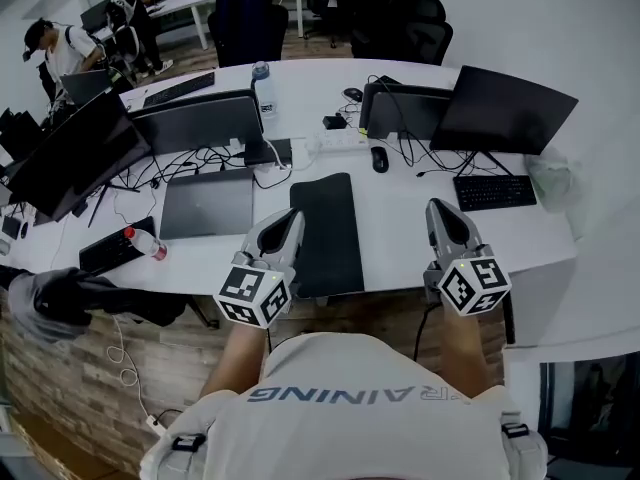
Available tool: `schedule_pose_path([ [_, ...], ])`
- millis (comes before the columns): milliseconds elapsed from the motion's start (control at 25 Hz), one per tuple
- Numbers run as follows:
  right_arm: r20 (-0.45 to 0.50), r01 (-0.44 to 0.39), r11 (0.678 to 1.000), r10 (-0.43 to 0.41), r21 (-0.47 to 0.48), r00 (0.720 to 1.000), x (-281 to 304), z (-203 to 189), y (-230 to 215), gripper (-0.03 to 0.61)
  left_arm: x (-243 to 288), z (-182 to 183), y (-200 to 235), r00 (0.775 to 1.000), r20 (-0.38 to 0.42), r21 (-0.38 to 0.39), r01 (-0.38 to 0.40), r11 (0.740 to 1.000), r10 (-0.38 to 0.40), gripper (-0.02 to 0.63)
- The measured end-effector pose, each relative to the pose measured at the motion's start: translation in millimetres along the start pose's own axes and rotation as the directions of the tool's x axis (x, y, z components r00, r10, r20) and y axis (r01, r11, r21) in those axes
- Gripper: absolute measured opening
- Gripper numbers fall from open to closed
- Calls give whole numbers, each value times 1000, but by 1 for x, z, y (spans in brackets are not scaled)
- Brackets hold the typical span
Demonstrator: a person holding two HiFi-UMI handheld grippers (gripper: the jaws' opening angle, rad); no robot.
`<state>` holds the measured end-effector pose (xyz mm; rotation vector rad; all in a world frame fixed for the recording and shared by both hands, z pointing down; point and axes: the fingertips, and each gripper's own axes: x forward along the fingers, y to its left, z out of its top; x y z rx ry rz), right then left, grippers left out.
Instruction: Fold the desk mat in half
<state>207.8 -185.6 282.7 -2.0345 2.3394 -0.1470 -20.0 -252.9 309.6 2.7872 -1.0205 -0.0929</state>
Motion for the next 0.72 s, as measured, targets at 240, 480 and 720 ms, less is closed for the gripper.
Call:
schedule_pose_path([
  [240, -18, -22, 999, 21, -26, 1000, -6, -2, 0, 15, -4, -1, -7, 1000, 13, -35, -3, 999, 4, 0],
  [480, -17, -32, 999, 32, 34, 999, -4, -7, -7, 17, -12, 5, -11, 999, 36, -11, -27, 1000, 27, 0],
  [720, -17, -49, 998, 50, 37, 999, -4, -12, -8, 17, -19, 2, -9, 998, 35, -31, -53, 998, 54, 0],
])
